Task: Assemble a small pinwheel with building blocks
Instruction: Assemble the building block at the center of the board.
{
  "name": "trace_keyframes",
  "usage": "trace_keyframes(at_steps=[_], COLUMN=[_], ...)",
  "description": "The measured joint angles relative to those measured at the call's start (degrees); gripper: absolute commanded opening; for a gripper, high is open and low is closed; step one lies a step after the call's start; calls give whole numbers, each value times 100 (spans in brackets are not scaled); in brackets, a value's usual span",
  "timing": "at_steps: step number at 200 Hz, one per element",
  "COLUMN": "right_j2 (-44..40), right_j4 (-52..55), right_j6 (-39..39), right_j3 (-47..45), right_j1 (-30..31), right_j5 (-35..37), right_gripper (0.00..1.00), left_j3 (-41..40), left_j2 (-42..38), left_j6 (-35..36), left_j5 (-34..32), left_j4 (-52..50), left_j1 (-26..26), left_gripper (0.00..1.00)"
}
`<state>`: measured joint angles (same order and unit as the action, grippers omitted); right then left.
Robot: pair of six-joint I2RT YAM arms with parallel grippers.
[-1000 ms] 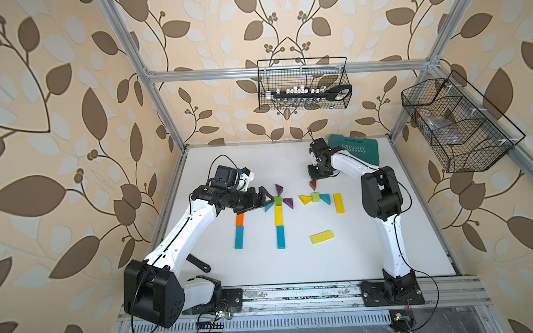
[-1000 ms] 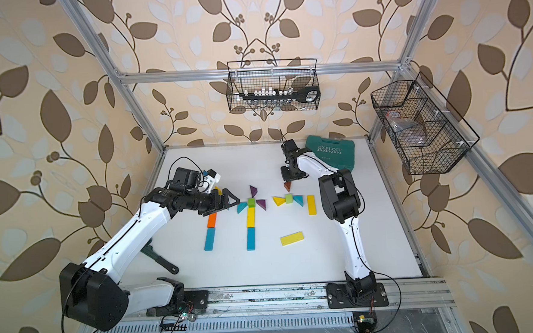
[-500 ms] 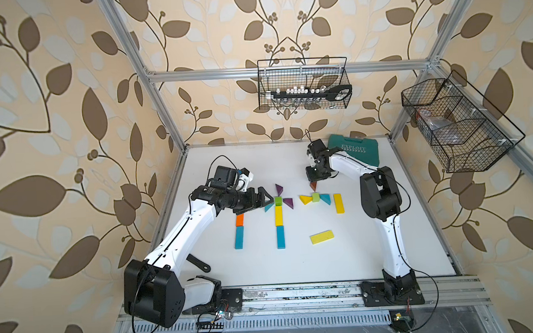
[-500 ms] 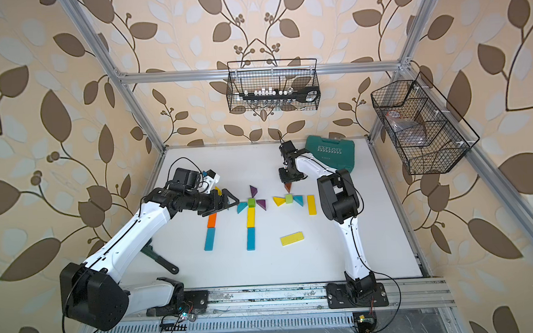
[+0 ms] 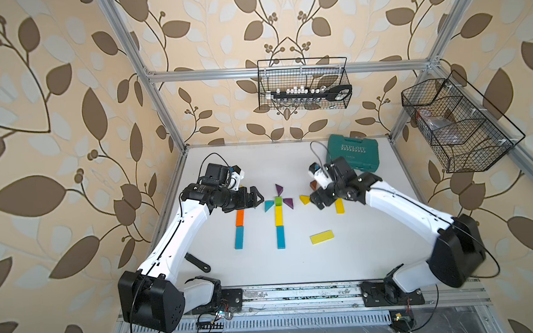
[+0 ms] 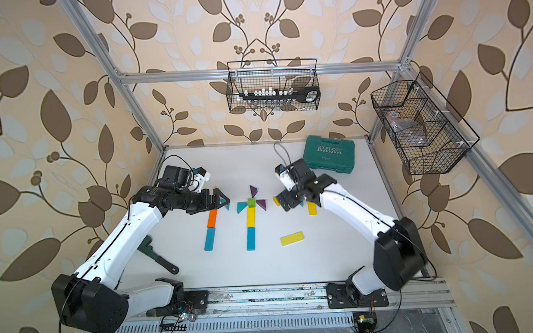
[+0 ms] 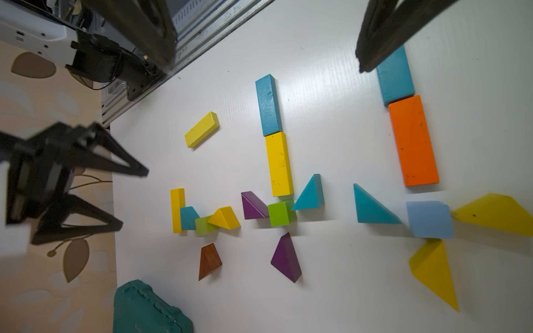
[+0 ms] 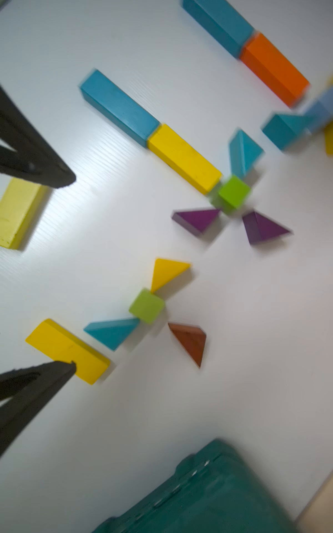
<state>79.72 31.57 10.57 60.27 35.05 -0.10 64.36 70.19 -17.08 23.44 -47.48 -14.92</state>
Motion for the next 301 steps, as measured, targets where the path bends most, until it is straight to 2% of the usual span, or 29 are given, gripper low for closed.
trace_keyframes(at_steps=[14,36,59,85,141,164,178,217,238,263,301], right_j2=[-498,-826,-793,-350,960,1235,1377,1491,1491,1491,1491], right_j4=[-173,-192,-177,-278,-313,-345,-328,-275,-175,-13,173], right_j6=[608,1436,2218,2719,3193,3261,3178,2806,2271,1311,-802], right_j3=[-793,-1484,-1722,-1733,-1360,-1167,-1071,-911,-774,-315,236], right_j1=[490,498,481,457,212,190,190,188,184,157,155], right_j5=[-144,-374,-557,-669,-935,-977,-981,-988,-824,-549,245], right_gripper=[99,100,98,92,68,45,36,19,0,0,0], left_j3=[0,0,-4,-105,-175,-181,-181,-181,-181,-181,-181], left_j2=[-79,-168,-221,-391,-570,-570,-570,-570,-570,-570,-570], left_j6=[98,212,284,365,385,387,387,391,396,402,422], left_j5=[-195,-343,-433,-542,-557,-586,-636,-688,-691,-693,-695], left_j4=[-85,-120,-162,-179,-212,-212,-212,-212,-212,-212,-214], left_j1=[20,35,35,35,35,35,35,35,35,35,35], left_gripper=[99,99,99,99,99,99,99,99,99,99,99])
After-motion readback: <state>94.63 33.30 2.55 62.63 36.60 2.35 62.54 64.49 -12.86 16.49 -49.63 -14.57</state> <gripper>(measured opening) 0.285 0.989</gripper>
